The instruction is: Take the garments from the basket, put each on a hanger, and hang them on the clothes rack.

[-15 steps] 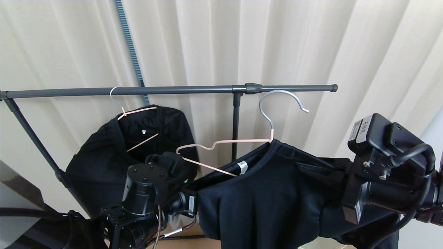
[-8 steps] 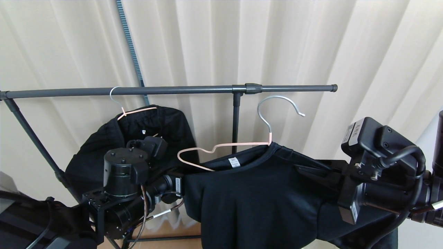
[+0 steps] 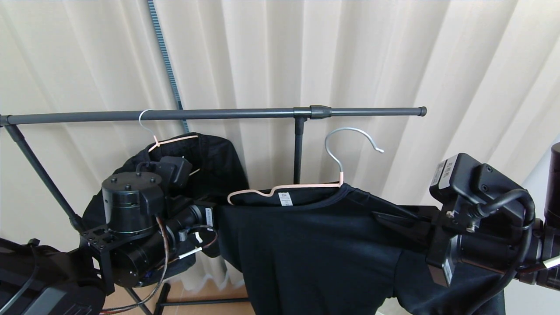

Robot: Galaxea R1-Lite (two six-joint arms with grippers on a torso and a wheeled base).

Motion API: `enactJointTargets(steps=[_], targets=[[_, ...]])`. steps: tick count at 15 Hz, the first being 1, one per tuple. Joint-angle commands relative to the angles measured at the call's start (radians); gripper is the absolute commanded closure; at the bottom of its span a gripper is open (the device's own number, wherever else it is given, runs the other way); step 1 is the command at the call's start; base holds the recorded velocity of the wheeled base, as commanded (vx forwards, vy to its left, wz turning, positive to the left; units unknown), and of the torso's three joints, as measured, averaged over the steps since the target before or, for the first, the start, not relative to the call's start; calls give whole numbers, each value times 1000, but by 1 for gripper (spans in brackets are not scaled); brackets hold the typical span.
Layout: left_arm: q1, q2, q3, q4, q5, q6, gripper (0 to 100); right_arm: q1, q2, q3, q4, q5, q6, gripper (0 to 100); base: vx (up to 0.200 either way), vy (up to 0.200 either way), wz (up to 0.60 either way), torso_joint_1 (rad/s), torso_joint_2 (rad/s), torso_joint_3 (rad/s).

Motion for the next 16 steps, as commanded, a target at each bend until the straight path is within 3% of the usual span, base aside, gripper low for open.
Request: enactJointTargets(steps=[1,11,16], targets=[[-6,-36,7,0,1,-2,100,5,27,0,-3,2,0,100,0,0,0,0,0,0],[-88,-105,40,6,2,1,100,6,82,-6,-42,5,11,100,0,0,0,0,0,0],[-129,-122,51,6,6,1,100,35,111,-4,-91,3,70,100,0,0,0,0,0,0]])
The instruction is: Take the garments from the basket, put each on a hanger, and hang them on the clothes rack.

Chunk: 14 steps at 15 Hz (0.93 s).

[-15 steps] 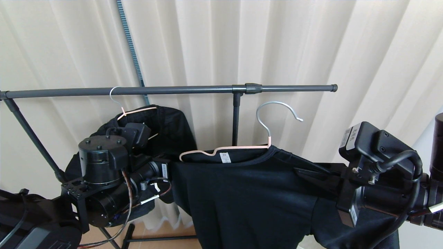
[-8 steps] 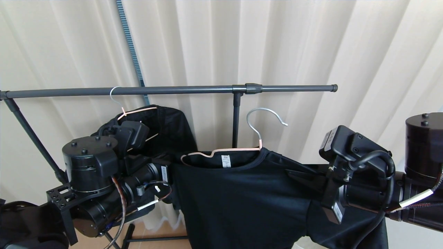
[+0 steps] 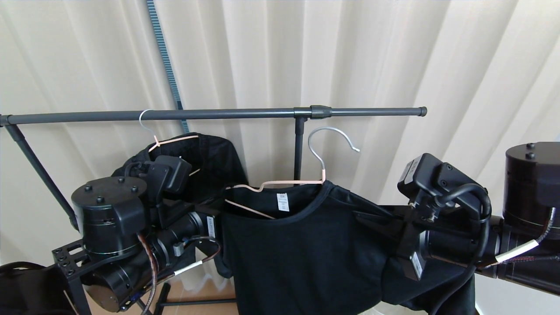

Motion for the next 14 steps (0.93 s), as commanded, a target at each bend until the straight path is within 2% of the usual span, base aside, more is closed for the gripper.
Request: enactJointTargets(steps=[1,7,8,9,14], targets=[[-15,-12,4,0,0,0,100,6,23,3,-2,1,2,100,0,0,0,0,0,0],[-28,-15,8,0,0,0,100,41,52,4,-3,14,27,100,0,0,0,0,0,0],[-28,-17,8,0,0,0,100,44,49,7,3,90,27,100,0,0,0,0,0,0],[-28,-18,10,0,0,0,100,43,46,14,11,135,27,100,0,0,0,0,0,0],[-36,-26,10,0,0,0,100,17,72,30,6,307,27,100,0,0,0,0,0,0]])
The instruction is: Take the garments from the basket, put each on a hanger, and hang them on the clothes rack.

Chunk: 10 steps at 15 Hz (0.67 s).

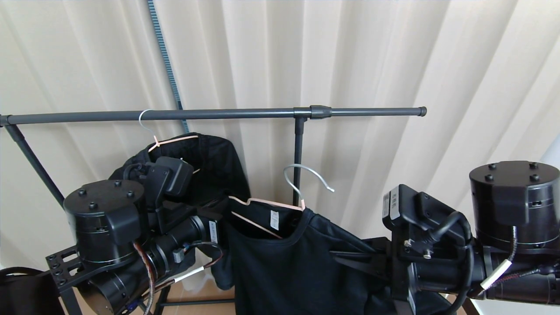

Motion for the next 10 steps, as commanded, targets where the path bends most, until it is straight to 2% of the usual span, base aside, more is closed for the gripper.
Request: enactJointTargets(steps=[1,2,6,7,10], targets=[[-2,-6,1,0,-1,-1,100,-22,18,2,1,70,-1,100,0,0,0,0,0,0],[-3,-18,4,0,-1,-1,100,-46,30,1,0,103,-3,100,0,0,0,0,0,0],[-3,-55,7,3,-3,6,100,-95,49,-10,-11,102,-4,100,0,0,0,0,0,0],[-3,-81,19,23,-6,53,100,-141,41,-16,-12,102,-4,100,0,0,0,0,0,0],[14,-113,33,47,-60,81,100,-169,33,-1,-49,114,-4,100,0,0,0,0,0,0]])
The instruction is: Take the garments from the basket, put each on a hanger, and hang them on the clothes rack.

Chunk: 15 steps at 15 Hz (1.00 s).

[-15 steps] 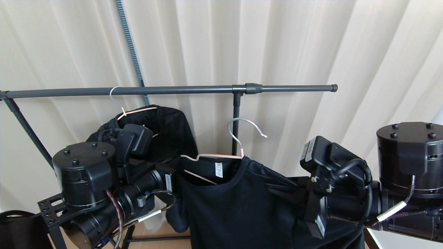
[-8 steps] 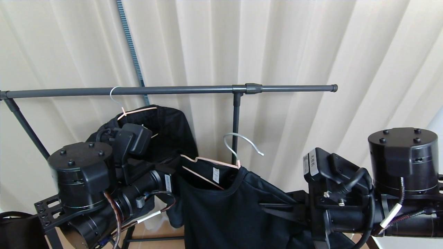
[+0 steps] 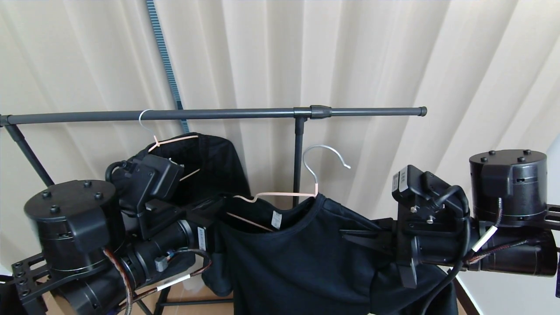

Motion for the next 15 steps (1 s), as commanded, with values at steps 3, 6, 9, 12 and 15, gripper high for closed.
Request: enactJointTargets(steps=[3,6,9,12,15], targets=[[70,-54,9,43,-78,34,100,-10,-5,33,-1,82,-49,100,0,0,0,0,0,0],[124,-68,18,46,-128,54,100,-9,-5,53,-3,139,-80,100,0,0,0,0,0,0],[173,-95,55,45,-248,103,100,-9,-5,55,-4,192,-78,100,0,0,0,0,0,0],[165,-126,73,45,-297,102,100,4,11,50,-6,204,-77,100,0,0,0,0,0,0],[95,-148,87,45,-296,96,100,18,51,39,-14,195,-75,100,0,0,0,0,0,0]])
